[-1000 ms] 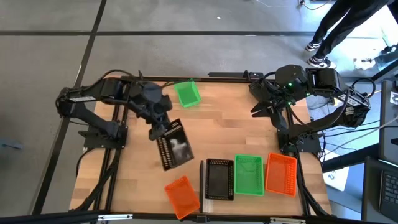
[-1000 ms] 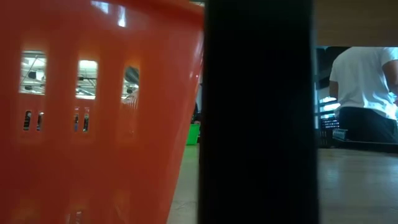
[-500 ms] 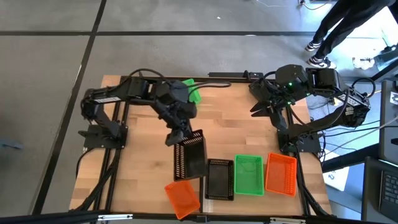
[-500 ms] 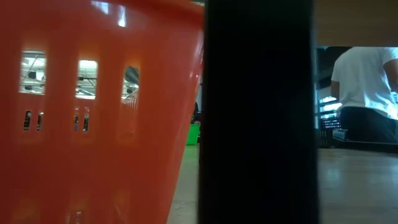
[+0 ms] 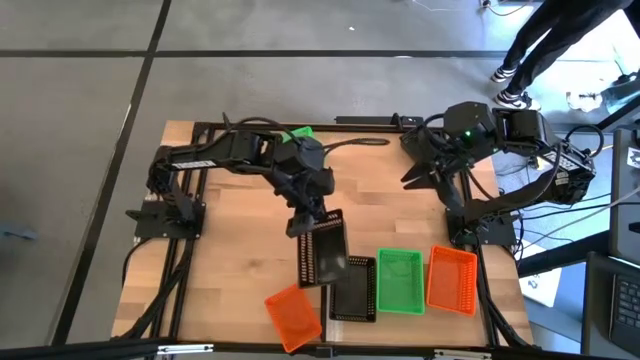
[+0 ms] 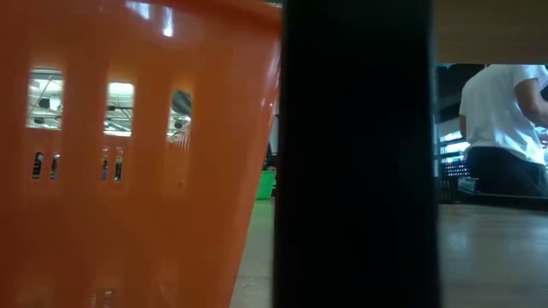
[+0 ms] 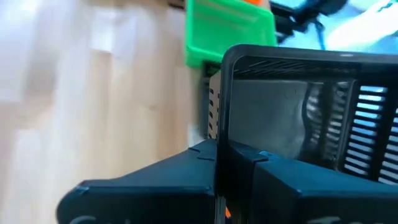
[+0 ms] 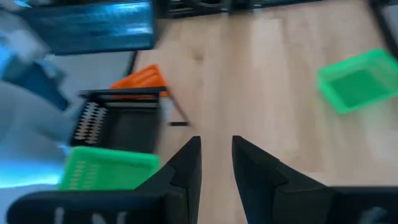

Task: Stack baskets on shelf by color
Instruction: Stack the bottom black bin on the black bin on the shelf

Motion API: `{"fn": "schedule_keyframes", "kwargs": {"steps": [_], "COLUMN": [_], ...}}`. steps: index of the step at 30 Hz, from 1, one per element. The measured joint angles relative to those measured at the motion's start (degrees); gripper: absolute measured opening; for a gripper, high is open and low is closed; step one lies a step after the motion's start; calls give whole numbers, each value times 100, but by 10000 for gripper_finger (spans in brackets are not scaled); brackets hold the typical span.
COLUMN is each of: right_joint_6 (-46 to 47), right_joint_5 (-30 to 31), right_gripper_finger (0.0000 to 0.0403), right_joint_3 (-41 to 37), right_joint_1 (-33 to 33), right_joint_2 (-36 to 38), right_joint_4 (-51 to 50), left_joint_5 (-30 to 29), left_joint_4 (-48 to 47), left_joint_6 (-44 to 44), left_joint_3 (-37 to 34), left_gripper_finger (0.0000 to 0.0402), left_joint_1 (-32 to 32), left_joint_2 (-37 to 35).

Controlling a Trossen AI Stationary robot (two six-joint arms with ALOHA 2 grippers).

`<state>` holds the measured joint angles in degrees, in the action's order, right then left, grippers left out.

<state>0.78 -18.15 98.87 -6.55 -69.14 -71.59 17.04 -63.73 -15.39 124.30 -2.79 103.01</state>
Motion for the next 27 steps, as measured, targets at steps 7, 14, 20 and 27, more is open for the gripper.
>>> {"fn": "schedule_keyframes", "kwargs": {"steps": [7,14,20,27], "right_joint_6": [-346,-392,-392,-390], "right_joint_5": [-1147,-1150,-1148,-1146], "right_gripper_finger": [87,87,87,87], "right_joint_3": [0,0,0,0], "right_joint_1": [2,2,2,2], "right_joint_2": [0,0,0,0], "right_joint_4": [172,199,210,267], "left_joint_5": [-821,-901,-952,-684], "left_joint_4": [98,637,969,1074], "left_joint_6": [102,398,407,352], "left_joint_3": [1,4,1,6], "left_gripper_finger": [0,0,0,0], "left_joint_1": [-39,-249,-306,-307], "left_joint_2": [60,117,279,606]}}
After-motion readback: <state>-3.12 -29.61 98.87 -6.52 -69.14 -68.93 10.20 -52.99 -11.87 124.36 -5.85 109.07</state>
